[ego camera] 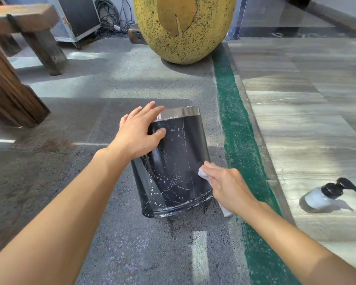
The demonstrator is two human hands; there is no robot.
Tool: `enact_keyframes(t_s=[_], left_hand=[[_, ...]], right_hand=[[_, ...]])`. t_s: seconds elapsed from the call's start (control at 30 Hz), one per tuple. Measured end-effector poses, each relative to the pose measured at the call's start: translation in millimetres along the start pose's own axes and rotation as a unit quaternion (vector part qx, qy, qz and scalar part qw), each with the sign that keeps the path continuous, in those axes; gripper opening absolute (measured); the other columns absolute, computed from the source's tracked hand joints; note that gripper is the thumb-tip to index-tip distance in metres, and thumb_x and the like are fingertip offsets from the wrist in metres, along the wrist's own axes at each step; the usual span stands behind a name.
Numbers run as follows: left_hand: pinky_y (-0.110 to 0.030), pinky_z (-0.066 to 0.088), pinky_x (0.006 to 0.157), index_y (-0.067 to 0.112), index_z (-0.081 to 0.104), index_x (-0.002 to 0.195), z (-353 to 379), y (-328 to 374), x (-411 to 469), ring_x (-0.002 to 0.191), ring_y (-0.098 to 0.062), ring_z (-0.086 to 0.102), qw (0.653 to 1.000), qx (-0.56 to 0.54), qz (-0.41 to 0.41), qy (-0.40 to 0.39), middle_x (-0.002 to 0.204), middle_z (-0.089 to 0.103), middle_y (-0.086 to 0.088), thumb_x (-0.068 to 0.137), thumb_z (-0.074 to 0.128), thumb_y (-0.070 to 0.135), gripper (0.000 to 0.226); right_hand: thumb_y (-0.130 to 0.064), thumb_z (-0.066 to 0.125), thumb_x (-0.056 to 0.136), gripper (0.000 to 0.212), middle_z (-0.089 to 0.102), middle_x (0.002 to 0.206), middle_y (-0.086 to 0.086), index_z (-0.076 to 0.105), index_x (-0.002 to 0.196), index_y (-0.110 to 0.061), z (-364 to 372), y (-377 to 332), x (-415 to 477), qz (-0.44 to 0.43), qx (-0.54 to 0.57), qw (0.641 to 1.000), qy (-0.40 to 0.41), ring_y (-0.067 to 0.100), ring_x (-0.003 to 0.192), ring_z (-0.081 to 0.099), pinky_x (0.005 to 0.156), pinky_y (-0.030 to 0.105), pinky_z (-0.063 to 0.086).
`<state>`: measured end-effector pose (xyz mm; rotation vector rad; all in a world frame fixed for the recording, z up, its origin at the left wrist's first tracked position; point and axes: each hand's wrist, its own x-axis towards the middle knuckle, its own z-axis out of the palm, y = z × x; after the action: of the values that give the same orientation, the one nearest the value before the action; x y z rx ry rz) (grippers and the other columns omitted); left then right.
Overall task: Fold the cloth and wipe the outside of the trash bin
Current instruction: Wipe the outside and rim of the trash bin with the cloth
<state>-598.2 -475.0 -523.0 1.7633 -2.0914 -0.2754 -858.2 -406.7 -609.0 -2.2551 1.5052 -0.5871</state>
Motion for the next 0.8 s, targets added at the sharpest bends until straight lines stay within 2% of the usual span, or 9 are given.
enact_keyframes(t_s=[0.1,0.23,0.33,0.4,0.47,0.5,0.57,0.63,0.8], left_hand=[[-0.054,0.01,0.121,0.043,0.026,0.152,-2,3,2,0.152,-0.025,0.012,1.0,0.012,0.001,-0.013,0.164,0.014,0.012,0.092,0.049,0.047,0.064],[-0.052,0.009,0.121,0.043,0.022,0.153,-3,14,6,0.152,-0.029,0.009,0.999,0.037,0.015,-0.032,0.165,0.009,0.01,0.093,0.046,0.049,0.065],[-0.053,0.009,0.121,0.039,0.02,0.155,-3,23,7,0.152,-0.031,0.006,0.998,0.044,0.021,-0.039,0.166,0.007,0.006,0.094,0.045,0.051,0.067],[-0.05,0.01,0.121,0.034,0.02,0.156,-6,22,4,0.153,-0.03,0.004,1.0,0.005,0.014,-0.025,0.166,0.005,0.002,0.095,0.046,0.049,0.068],[-0.045,0.012,0.121,0.03,0.022,0.156,-8,17,-3,0.153,-0.029,0.004,1.0,-0.021,0.009,-0.01,0.166,0.005,-0.004,0.096,0.048,0.046,0.067],[-0.043,0.012,0.121,0.029,0.023,0.156,-8,14,-6,0.153,-0.03,0.006,1.0,-0.013,0.013,-0.003,0.166,0.007,-0.007,0.096,0.049,0.045,0.067],[-0.042,0.009,0.122,0.029,0.023,0.156,-6,8,-9,0.152,-0.03,0.011,0.999,0.021,0.021,0.01,0.165,0.014,-0.009,0.096,0.049,0.045,0.067],[-0.047,0.004,0.123,0.033,0.022,0.156,-5,5,-10,0.152,-0.03,0.013,0.999,0.038,0.022,0.011,0.165,0.018,-0.004,0.095,0.047,0.048,0.067],[-0.053,0.001,0.121,0.04,0.021,0.154,2,1,-12,0.152,-0.034,0.004,1.0,-0.014,0.016,0.008,0.164,0.019,0.008,0.094,0.047,0.049,0.067]], right_hand=[[0.007,0.05,0.092,0.044,0.046,0.143,0.004,0.061,0.127,-0.017,12,12,-30,0.002,-0.024,0.997,-0.071,0.015,0.133,0.042,0.108,0.011,0.016],[0.01,0.048,0.09,0.044,0.045,0.145,0.003,0.065,0.12,-0.019,13,20,-47,0.032,-0.033,0.992,-0.12,0.012,0.134,0.04,0.104,0.003,0.008],[0.006,0.05,0.091,0.049,0.045,0.145,-0.003,0.058,0.129,-0.023,4,19,-41,0.065,-0.005,0.991,-0.115,0.013,0.129,0.048,0.111,0.023,0.023],[0.0,0.053,0.093,0.047,0.045,0.145,-0.008,0.056,0.131,-0.027,-9,15,-31,0.085,0.017,0.993,-0.086,0.012,0.116,0.059,0.104,0.03,0.041],[-0.004,0.055,0.093,0.044,0.048,0.143,-0.007,0.058,0.129,-0.028,-26,11,-16,0.08,0.031,0.996,-0.028,0.0,0.105,0.062,0.095,0.02,0.046],[-0.004,0.055,0.093,0.042,0.051,0.14,-0.007,0.059,0.127,-0.028,-35,7,-6,0.077,0.033,0.996,0.005,-0.004,0.105,0.061,0.095,0.019,0.045],[-0.006,0.054,0.093,0.039,0.054,0.137,-0.01,0.061,0.125,-0.027,-52,0,18,0.081,0.028,0.995,0.058,0.006,0.121,0.054,0.105,0.023,0.032],[-0.009,0.053,0.094,0.037,0.054,0.136,-0.014,0.063,0.124,-0.028,-67,-12,41,0.097,0.028,0.99,0.094,0.012,0.128,0.049,0.108,0.024,0.023],[-0.01,0.055,0.094,0.034,0.053,0.137,-0.011,0.066,0.121,-0.029,-82,-46,83,0.083,0.047,0.984,0.153,0.012,0.128,0.049,0.107,0.017,0.022]])
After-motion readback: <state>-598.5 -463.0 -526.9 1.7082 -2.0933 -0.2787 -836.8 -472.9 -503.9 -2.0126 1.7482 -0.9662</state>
